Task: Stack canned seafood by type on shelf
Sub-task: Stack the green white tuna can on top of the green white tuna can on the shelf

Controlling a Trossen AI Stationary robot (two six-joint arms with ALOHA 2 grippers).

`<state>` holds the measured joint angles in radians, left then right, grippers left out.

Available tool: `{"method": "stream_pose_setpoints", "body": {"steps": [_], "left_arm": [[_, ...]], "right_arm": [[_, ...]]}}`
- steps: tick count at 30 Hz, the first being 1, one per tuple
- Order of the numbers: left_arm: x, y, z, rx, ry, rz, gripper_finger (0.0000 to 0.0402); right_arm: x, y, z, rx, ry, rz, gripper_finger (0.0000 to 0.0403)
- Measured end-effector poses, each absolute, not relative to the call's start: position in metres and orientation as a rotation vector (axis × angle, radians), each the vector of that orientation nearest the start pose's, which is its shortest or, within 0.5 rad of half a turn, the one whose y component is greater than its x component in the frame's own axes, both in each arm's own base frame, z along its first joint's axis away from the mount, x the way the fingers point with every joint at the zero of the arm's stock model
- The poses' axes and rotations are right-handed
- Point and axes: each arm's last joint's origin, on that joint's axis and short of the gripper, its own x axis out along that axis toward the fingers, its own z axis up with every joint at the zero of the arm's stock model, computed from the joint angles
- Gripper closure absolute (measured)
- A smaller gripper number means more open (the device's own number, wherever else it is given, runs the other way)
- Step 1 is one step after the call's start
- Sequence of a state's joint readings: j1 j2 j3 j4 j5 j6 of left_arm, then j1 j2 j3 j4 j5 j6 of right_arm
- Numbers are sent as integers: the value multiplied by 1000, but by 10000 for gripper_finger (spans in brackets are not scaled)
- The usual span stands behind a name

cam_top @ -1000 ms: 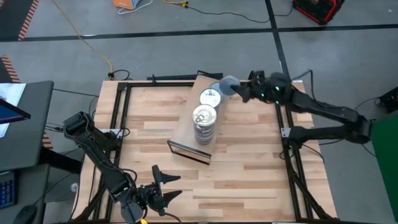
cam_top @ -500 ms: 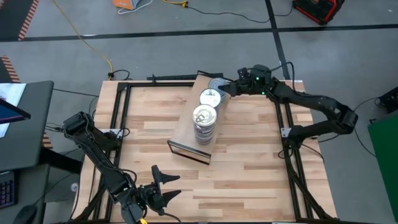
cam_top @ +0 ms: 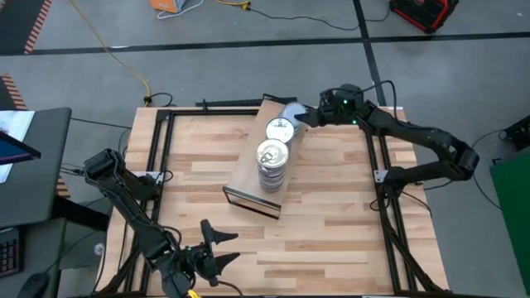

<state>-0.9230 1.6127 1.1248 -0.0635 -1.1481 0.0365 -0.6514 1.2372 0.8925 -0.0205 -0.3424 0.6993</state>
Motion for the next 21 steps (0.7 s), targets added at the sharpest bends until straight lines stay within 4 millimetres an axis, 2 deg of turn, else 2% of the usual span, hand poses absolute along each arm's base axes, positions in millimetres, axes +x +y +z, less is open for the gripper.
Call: {"method": "stream_pose_setpoints", "body": {"steps": [8, 13, 17, 21], "left_arm": [[229, -257, 264, 510, 286, 218, 141], [229, -257, 264, 502, 285, 219, 141], [229, -256, 265, 498, 283, 220, 141], [229, -255, 269, 480, 274, 225, 141]], "right_arm": [[219, -155, 290, 861, 256, -422, 110], [215, -152, 296, 858, 266, -424, 110], [214, -150, 308, 832, 263, -422, 110], [217, -146, 303, 839, 305, -450, 110]]}}
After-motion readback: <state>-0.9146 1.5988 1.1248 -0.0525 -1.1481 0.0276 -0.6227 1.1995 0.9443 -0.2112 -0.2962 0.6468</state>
